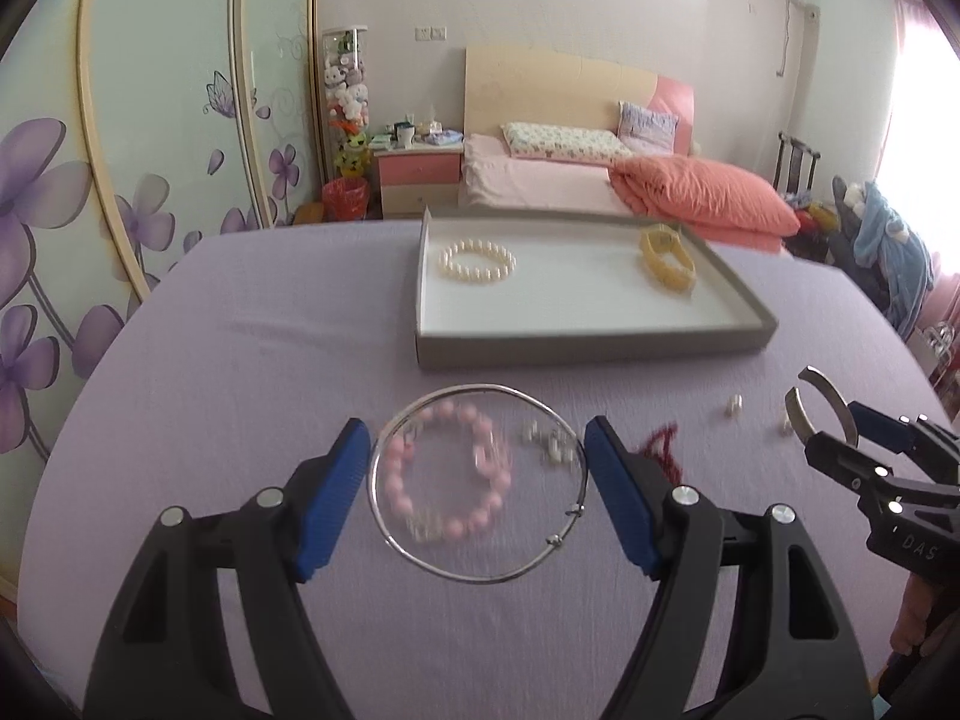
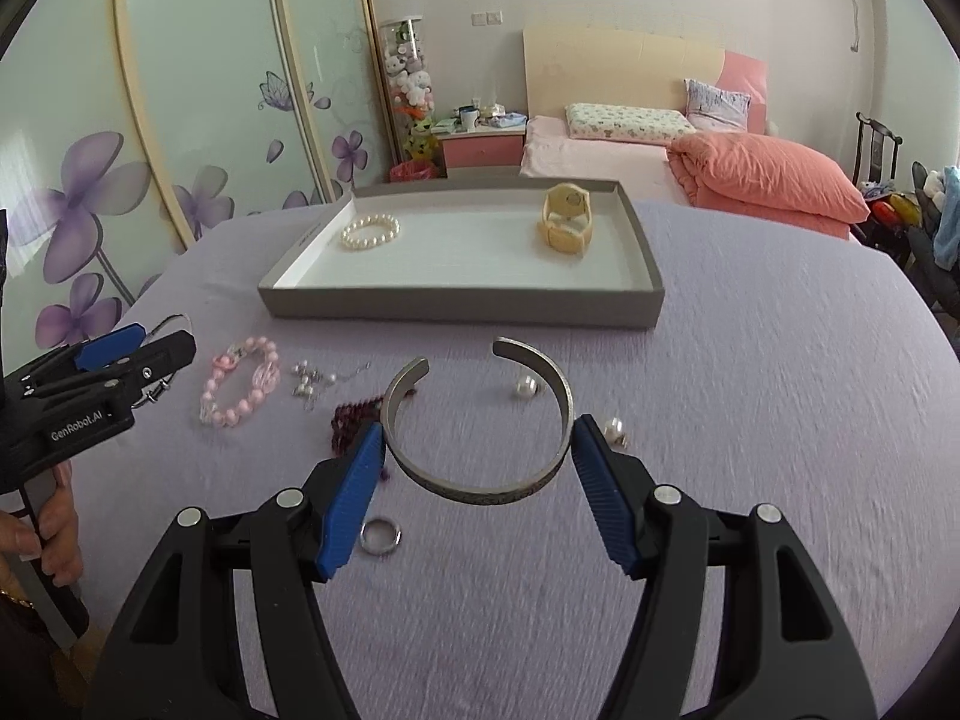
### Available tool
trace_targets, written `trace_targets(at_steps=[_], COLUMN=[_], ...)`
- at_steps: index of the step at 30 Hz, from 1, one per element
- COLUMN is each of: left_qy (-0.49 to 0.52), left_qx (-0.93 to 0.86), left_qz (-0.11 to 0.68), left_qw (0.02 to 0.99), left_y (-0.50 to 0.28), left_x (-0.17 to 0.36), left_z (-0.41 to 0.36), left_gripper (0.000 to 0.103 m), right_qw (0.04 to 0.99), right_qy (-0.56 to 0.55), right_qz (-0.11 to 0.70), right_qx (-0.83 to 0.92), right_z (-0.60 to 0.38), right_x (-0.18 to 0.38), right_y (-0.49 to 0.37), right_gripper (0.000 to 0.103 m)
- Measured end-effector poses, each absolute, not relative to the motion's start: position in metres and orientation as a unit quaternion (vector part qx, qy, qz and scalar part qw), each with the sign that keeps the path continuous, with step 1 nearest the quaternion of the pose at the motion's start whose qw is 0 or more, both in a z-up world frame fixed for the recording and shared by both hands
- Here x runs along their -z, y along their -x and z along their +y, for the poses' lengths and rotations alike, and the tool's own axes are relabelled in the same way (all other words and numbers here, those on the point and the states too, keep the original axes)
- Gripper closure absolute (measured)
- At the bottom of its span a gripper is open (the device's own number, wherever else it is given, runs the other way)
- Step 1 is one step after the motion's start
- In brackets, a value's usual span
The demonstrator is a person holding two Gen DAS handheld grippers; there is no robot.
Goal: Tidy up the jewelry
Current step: 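Carry the silver bangle and silver cuff into the grey tray and release both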
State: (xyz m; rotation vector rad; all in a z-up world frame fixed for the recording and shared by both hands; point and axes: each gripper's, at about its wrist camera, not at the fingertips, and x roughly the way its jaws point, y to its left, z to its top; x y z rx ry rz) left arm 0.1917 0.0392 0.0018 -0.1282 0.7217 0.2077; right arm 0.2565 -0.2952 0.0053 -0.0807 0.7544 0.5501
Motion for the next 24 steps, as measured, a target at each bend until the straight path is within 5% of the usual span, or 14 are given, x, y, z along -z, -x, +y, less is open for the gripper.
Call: trace_targets(at_steps=[24], left_qy=[0.101], left_qx=[-0.084], left_qz=[0.349], left_qw=[0.928], left_y=[-0.367], left_x=[-0.005], left_z=[0.072], left_gripper=[0.030], right_qw=[0.904], right_qy=[0.021], right_qz=[0.371], right_qx=[-0.211], right_z=[-0.241], right_x=[0.006], right_y=[-0.427], right_gripper=[0.037])
